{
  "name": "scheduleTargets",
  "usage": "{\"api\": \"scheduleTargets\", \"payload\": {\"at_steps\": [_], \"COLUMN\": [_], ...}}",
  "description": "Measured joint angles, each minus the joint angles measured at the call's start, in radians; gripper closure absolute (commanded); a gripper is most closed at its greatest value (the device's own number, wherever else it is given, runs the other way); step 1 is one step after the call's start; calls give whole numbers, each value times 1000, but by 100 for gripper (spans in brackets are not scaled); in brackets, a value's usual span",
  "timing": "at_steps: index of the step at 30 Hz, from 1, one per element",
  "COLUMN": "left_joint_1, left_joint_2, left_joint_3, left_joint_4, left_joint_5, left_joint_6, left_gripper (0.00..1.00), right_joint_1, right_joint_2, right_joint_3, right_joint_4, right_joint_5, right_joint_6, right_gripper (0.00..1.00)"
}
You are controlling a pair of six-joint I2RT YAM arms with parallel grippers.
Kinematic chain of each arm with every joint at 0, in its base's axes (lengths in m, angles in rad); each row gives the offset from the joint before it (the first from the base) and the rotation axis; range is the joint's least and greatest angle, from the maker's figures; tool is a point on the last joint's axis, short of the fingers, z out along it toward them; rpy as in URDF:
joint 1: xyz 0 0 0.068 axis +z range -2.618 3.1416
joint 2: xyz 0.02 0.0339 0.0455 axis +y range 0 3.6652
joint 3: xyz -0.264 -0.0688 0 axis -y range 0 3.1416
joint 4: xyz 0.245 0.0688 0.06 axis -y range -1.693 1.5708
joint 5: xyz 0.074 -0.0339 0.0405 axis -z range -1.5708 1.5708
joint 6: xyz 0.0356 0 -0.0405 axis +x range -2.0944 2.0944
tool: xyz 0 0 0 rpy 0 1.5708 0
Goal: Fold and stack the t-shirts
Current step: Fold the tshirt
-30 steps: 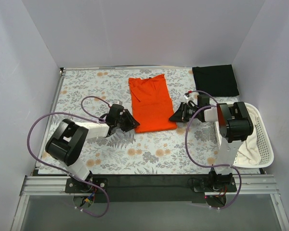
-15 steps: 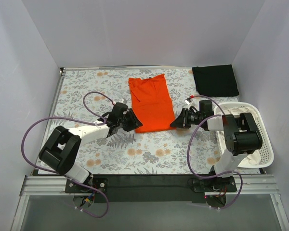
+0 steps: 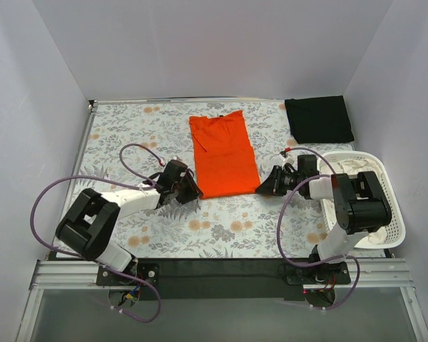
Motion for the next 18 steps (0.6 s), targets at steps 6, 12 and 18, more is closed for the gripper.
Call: {"api": "scheduleTargets", "payload": {"at_steps": [6,12,18], "left_joint_1": [-6,-18,-34], "left_joint_2": [-109,-73,113], "left_joint_3": [24,171,371], "left_joint_4": [-143,-185,-199], "left_joint_5": [-76,-116,-141], "left_joint_6": [15,57,126], "left_gripper": [57,46,50], "right_joint_1": [21,104,187], "right_joint_2": [-129,-156,-70], "right_joint_3": [10,189,383], "right_joint_4": [-50,-208,-329], "right_joint_5": [59,196,349], "right_joint_6": [0,-69,-164], "right_gripper": [76,72,70]}}
